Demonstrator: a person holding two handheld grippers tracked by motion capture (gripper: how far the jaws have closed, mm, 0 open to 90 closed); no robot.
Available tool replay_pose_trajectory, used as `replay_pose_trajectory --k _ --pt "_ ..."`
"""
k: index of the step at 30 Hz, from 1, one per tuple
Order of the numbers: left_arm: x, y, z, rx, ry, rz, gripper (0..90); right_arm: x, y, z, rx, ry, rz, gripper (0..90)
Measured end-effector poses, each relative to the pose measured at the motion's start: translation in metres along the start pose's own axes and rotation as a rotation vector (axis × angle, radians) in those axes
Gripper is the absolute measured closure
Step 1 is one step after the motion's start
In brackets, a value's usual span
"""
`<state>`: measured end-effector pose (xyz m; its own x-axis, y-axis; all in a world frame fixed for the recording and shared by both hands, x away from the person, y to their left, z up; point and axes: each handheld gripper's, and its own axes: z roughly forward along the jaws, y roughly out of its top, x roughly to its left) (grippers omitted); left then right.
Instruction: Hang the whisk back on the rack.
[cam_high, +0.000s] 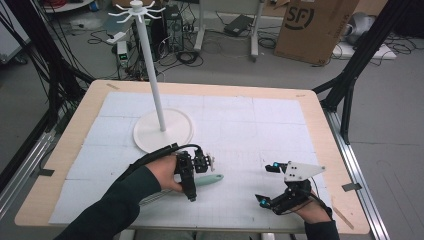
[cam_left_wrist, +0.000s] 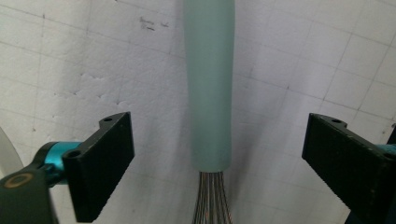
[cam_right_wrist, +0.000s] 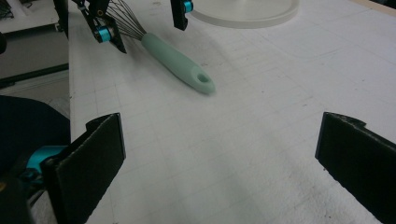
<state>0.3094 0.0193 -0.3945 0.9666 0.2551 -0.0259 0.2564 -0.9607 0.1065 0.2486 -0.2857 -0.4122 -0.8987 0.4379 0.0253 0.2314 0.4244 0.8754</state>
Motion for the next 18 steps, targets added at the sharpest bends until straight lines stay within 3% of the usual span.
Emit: replay_pose_trajectory --k 8,11,18 --pt "0.006 0.004 0.007 0.050 -0.013 -0.028 24.7 0.000 -0.001 0.000 0.005 0.001 0.002 0.5" --pt "0.005 0.006 0.009 0.062 0.000 -0.029 26.1 0.000 -0.001 0.000 0.005 0.004 0.002 0.4" --pt "0.005 0.010 0.013 0.073 -0.006 -0.025 41.2 0.000 -0.001 -0.001 0.005 0.001 0.003 0.4"
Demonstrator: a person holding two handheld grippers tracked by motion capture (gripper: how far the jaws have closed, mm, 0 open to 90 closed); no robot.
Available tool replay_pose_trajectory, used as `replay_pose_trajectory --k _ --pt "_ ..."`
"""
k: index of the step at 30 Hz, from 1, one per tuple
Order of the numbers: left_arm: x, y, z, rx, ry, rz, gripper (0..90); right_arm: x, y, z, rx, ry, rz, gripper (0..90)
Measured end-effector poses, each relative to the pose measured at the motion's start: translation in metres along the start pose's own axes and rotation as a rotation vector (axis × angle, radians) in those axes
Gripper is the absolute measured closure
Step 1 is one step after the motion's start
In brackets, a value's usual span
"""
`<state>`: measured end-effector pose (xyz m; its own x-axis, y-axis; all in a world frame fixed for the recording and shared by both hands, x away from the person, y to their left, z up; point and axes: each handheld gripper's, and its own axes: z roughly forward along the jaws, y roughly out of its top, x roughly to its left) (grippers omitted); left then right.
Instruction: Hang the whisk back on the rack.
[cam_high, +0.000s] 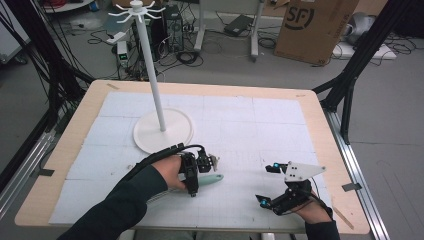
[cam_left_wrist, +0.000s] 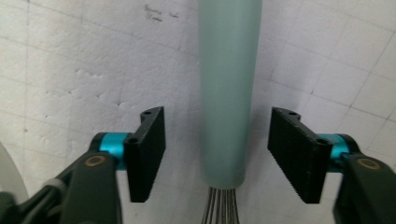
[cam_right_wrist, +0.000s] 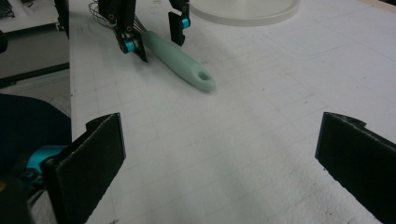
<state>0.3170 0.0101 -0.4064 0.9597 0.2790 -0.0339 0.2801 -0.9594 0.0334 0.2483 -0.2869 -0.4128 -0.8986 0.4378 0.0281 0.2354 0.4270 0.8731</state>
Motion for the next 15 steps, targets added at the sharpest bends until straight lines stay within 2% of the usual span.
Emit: replay_pose_trajectory --k 15 --pt "-0.0003 0.0019 0.0038 0.023 0.013 0.010 54.8 -0.0003 -0.0014 0.0008 0.008 0.006 -0.004 0.5"
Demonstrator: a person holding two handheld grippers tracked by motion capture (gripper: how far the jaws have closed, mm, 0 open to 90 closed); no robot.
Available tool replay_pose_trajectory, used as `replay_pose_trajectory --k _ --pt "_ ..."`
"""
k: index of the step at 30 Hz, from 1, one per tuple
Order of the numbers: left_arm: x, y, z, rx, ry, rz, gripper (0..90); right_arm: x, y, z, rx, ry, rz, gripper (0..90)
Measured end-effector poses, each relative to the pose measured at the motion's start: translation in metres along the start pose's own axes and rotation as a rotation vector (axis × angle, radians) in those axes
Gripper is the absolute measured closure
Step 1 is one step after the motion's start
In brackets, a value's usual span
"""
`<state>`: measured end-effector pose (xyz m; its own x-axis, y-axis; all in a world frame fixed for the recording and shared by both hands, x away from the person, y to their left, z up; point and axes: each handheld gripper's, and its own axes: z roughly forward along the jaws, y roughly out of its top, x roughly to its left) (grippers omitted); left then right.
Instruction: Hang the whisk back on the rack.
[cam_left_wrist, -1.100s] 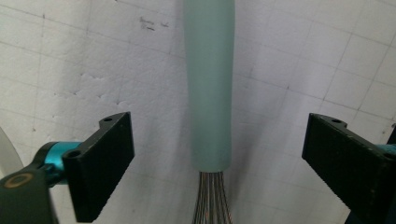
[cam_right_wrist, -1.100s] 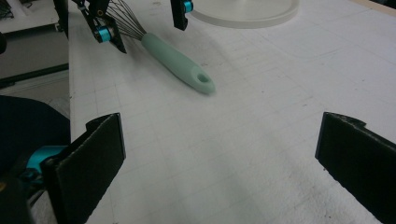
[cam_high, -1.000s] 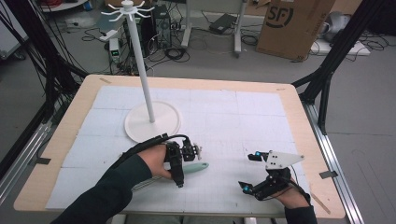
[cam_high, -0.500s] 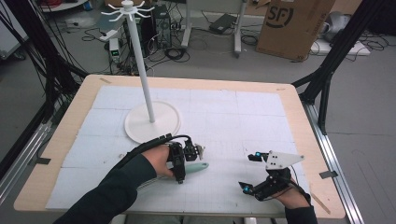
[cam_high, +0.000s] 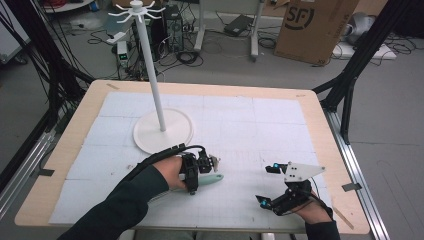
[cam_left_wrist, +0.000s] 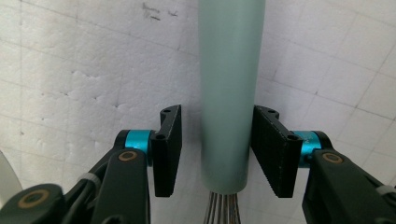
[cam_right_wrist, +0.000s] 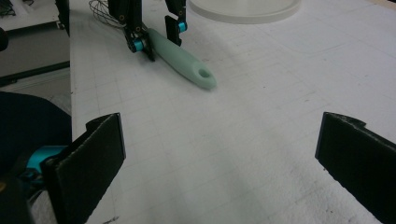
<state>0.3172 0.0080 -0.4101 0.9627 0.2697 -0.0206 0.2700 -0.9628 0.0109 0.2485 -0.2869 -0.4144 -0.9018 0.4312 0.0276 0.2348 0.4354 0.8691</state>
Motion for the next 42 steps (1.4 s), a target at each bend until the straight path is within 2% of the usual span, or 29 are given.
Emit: replay_pose_trajectory --k 7,13,19,28,30,34,36,42 --pt "0.000 0.000 -0.001 0.002 0.001 -0.005 60.9 0.000 -0.001 0.000 0.005 0.001 0.004 0.5" --pt "-0.001 0.000 -0.001 0.006 0.004 0.007 68.4 0.000 -0.001 0.001 0.009 0.007 0.005 0.5" --pt "-0.004 0.001 -0.001 0.009 0.024 0.014 69.2 0.001 -0.001 0.001 0.013 0.004 0.005 0.5" --pt "-0.010 -0.001 -0.002 0.001 0.036 0.059 69.5 0.000 -0.002 0.000 0.015 0.002 0.008 0.5" --pt "-0.012 -0.002 -0.004 -0.006 0.033 0.072 69.5 0.000 -0.003 0.000 0.013 0.001 0.009 0.5" --pt "-0.011 -0.005 -0.011 -0.048 0.011 0.067 69.5 0.000 -0.004 -0.001 0.014 0.000 0.014 0.5" --pt "-0.009 -0.008 -0.017 -0.079 -0.002 0.052 69.5 -0.001 -0.004 -0.001 0.009 -0.011 0.008 0.5" --pt "-0.001 -0.019 -0.031 -0.143 -0.015 0.016 69.5 -0.001 -0.004 -0.002 0.010 -0.006 0.014 0.5"
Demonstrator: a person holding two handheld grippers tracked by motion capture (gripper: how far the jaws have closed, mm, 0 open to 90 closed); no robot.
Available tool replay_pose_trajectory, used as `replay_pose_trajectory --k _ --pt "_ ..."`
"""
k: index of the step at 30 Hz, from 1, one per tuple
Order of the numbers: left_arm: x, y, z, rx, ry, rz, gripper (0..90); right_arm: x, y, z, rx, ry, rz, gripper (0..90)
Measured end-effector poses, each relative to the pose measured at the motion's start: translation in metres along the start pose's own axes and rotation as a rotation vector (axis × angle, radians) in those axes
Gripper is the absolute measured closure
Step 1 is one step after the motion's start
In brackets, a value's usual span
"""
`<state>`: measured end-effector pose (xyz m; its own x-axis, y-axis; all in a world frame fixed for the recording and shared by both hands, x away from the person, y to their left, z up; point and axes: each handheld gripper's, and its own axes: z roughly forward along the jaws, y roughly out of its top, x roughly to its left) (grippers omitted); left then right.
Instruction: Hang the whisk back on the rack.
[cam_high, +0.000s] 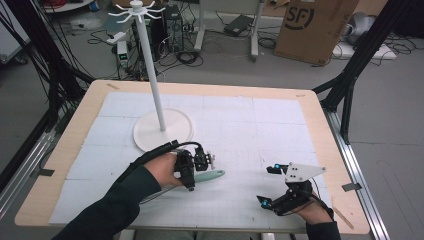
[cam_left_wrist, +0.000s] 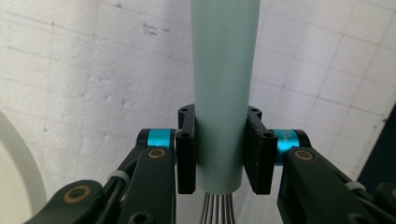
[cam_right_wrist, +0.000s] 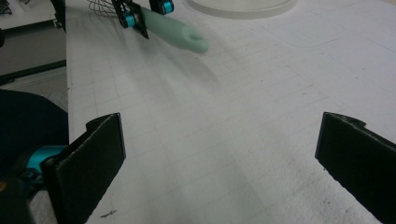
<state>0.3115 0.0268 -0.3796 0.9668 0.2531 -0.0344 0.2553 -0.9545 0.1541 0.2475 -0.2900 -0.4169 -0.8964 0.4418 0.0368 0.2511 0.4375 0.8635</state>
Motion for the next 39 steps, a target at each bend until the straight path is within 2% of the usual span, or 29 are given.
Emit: replay_pose_trajectory --k 6,15,21,30,33,39 --pt "0.004 -0.010 -0.017 -0.081 0.004 -0.031 69.4 -0.001 0.000 0.000 -0.011 0.001 0.002 0.5" --pt "0.013 -0.026 -0.044 -0.210 -0.013 -0.083 69.4 0.000 0.001 0.001 -0.010 0.004 0.005 0.5" --pt "0.017 -0.037 -0.060 -0.294 -0.002 -0.110 69.4 0.000 0.001 0.002 -0.006 0.007 0.011 0.5" --pt "0.023 -0.055 -0.083 -0.450 0.012 -0.161 69.4 0.001 0.001 0.002 -0.017 0.010 0.010 0.5" --pt "0.026 -0.061 -0.088 -0.483 -0.001 -0.171 69.4 0.000 0.001 0.002 -0.014 0.013 0.006 0.5" --pt "0.029 -0.074 -0.099 -0.549 0.004 -0.199 69.4 0.000 0.001 0.003 -0.015 0.017 0.005 0.5"
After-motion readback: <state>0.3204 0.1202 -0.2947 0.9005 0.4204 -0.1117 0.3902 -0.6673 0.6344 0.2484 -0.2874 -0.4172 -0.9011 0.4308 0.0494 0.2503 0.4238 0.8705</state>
